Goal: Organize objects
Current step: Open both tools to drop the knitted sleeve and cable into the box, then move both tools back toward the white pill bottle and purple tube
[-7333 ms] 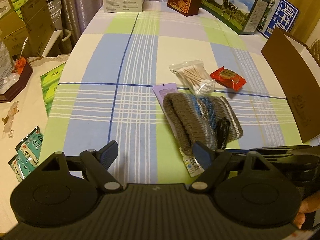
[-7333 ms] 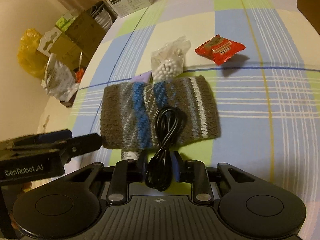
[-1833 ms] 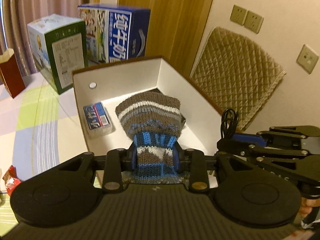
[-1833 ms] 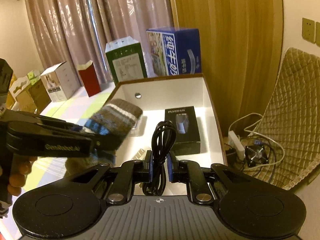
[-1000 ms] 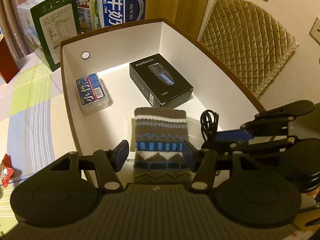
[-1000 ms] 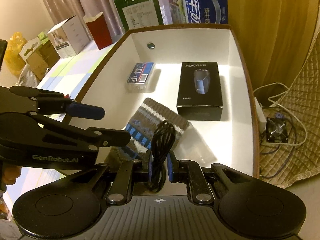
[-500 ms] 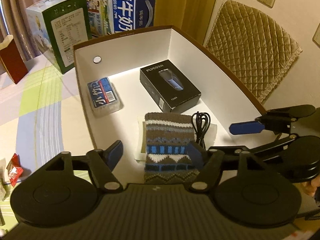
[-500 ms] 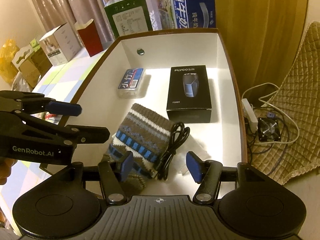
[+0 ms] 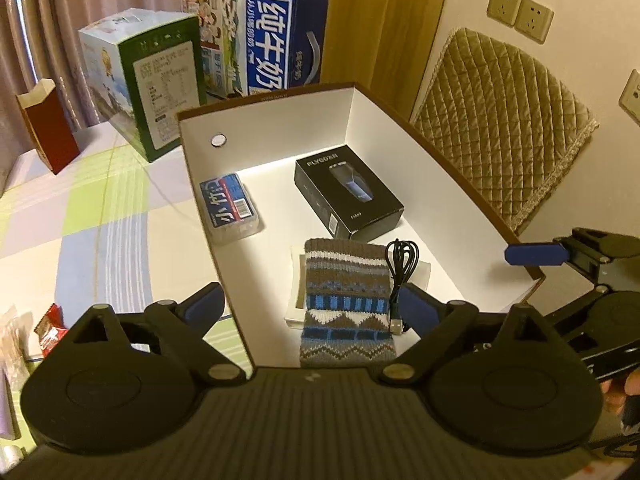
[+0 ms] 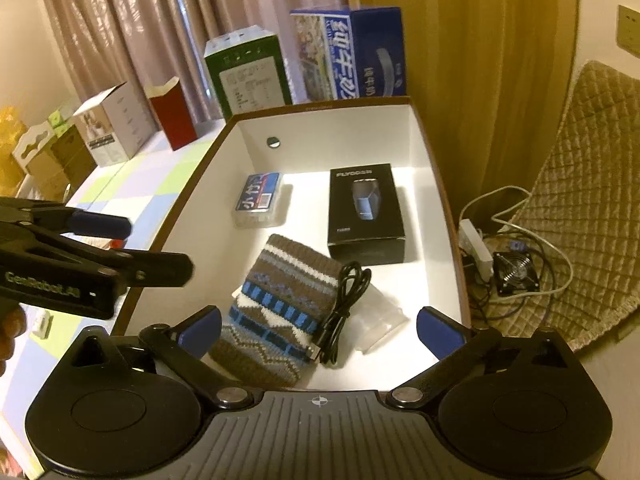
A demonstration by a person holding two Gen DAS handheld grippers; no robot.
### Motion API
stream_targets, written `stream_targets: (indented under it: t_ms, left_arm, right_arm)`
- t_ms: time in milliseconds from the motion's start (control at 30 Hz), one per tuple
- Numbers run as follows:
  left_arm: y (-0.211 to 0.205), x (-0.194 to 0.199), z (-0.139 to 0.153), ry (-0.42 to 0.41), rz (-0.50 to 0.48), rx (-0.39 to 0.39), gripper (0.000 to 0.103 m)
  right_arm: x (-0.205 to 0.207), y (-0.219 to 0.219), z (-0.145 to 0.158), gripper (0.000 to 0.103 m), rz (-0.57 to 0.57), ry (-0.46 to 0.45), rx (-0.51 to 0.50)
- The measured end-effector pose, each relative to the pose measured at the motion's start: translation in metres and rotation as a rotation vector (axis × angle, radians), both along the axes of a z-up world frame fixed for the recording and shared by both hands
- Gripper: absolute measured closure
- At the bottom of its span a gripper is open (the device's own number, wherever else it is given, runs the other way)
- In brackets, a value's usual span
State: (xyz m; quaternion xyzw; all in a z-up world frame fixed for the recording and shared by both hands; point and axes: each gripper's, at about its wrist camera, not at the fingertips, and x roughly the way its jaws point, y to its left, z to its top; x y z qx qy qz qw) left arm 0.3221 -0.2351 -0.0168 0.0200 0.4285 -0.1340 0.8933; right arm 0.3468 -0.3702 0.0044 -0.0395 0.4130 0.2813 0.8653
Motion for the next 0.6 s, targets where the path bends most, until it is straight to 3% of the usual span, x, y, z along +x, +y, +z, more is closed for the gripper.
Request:
stream_targets:
  t_ms: [600]
  left_arm:
    - [0.067,-0.058,0.027,-0.018,0.125,-0.052,0.009]
  right_arm:
    - [-0.035,-0.001,0.018,0.002,-0.117,0.001,0.053]
